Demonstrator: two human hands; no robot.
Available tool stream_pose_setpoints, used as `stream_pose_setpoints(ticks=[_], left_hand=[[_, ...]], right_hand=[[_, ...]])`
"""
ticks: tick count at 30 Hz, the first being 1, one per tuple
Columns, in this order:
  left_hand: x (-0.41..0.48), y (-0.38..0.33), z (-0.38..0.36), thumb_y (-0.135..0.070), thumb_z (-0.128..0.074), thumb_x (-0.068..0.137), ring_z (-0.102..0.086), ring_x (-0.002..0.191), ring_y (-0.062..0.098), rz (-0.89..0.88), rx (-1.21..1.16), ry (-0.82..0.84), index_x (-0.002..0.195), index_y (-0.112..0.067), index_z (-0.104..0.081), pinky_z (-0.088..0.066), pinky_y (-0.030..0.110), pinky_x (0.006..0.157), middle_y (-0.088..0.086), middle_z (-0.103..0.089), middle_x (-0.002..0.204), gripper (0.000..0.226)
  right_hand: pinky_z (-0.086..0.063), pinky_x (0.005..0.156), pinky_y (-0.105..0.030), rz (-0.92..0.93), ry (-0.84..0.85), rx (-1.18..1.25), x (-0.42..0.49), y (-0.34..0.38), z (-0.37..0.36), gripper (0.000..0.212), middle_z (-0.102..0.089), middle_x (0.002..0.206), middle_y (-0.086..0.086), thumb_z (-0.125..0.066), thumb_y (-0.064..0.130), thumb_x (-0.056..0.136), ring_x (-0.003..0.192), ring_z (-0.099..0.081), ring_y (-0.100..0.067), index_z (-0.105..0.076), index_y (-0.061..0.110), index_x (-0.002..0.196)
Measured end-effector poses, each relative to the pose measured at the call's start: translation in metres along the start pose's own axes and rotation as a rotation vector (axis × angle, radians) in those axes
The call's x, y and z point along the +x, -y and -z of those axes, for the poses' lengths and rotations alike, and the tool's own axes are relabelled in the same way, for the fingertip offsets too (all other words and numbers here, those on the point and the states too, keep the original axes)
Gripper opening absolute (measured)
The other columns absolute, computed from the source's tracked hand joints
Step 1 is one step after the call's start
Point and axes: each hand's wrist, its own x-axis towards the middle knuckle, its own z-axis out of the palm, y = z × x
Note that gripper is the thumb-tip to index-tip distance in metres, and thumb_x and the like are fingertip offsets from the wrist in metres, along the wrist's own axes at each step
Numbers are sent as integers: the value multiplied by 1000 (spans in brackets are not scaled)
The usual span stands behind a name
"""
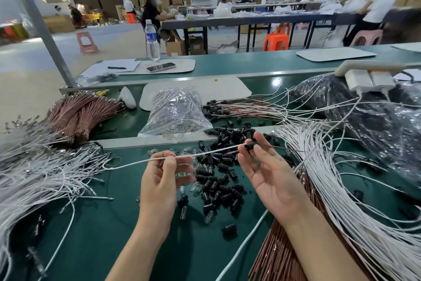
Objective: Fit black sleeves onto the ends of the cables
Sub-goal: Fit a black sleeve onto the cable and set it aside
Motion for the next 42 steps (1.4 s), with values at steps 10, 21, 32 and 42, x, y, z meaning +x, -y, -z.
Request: stream_pose_setpoints(ticks=[10,21,32,42], left_hand=[[-1,2,3,-12,-41,108,-70,75,20,-22,21,27,100,-15,-55,-59,29,63,10,-76,92,16],[-6,3,-3,-15,-53,103,-71,76,22,-151,120,13,106,-11,-61,-59,27,63,6,-76,99,9],[-6,-2,-2,-15,-56,102,-73,75,24,-147,55,-90,103,-15,-65,-59,26,62,5,-76,100,9],[-8,1,-3,-27,-61,99,-73,78,22,-108,43,-76,103,-17,-65,-60,27,66,3,-77,99,11]], right_hand=[[-62,74,-29,-8,-7,31,-1,-1,2,35,-74,95,-15,-66,0,84,88,-75,-25,-68,8,118],[-63,72,-28,1,-26,75,-2,-4,-1,35,-74,91,-15,-65,-3,84,85,-75,-25,-64,8,118],[-62,73,-29,-34,0,-34,0,-10,-2,43,-74,101,-17,-64,-4,86,92,-75,-28,-62,7,127],[-62,73,-30,-32,19,-69,-2,-15,-3,44,-72,108,-18,-64,-5,86,98,-74,-31,-61,8,128]])
